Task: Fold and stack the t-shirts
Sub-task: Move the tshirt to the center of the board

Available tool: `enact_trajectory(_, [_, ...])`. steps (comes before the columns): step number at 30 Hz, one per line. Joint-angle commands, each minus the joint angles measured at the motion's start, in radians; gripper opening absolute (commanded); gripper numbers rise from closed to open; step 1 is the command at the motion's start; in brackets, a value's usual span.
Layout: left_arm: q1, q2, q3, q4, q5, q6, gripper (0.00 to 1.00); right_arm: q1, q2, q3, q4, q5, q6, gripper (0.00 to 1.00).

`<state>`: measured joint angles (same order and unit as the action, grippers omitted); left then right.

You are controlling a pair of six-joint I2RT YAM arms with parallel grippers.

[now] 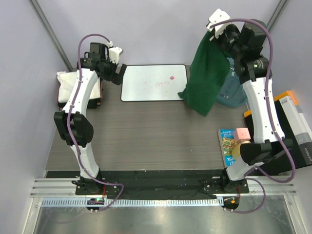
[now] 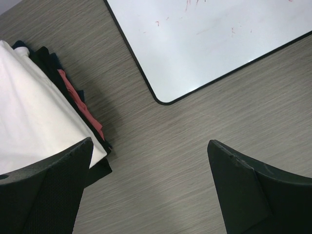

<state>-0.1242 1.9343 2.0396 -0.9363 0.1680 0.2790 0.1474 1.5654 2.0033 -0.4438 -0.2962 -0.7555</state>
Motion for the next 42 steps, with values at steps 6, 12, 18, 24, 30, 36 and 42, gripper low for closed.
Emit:
enact_trajectory(6, [-0.002, -0.052, -0.123, 0.117, -0.035, -0.023, 1.0, 0.13, 0.163, 0.241, 0.122, 0.046, -0.096, 0.01])
enact_trajectory(12, [-0.002, -0.07, -0.167, 0.145, -0.081, -0.018, 1.0, 0.25, 0.241, 0.353, 0.154, 0.066, -0.149, 0.01])
enact_trajectory(18, [-0.002, -0.104, -0.223, 0.191, -0.094, -0.02, 1.0, 0.34, 0.291, 0.479, 0.315, 0.164, -0.211, 0.01])
enact_trajectory(24, [0.0, -0.097, -0.236, 0.22, -0.114, -0.052, 1.0, 0.348, 0.274, 0.494, 0.475, 0.25, -0.22, 0.01])
enact_trajectory(30, [-0.002, -0.067, -0.206, 0.217, -0.117, -0.044, 1.0, 0.178, 0.069, 0.026, 0.389, 0.206, -0.127, 0.01])
enact_trajectory(36, [-0.002, -0.041, -0.196, 0.189, -0.101, -0.031, 1.0, 0.107, -0.097, -0.715, 0.238, 0.18, -0.29, 0.18])
enact_trajectory(42, [-0.002, -0.023, -0.212, 0.125, -0.019, 0.021, 1.0, 0.109, -0.062, -0.904, 0.179, 0.255, -0.311, 1.0])
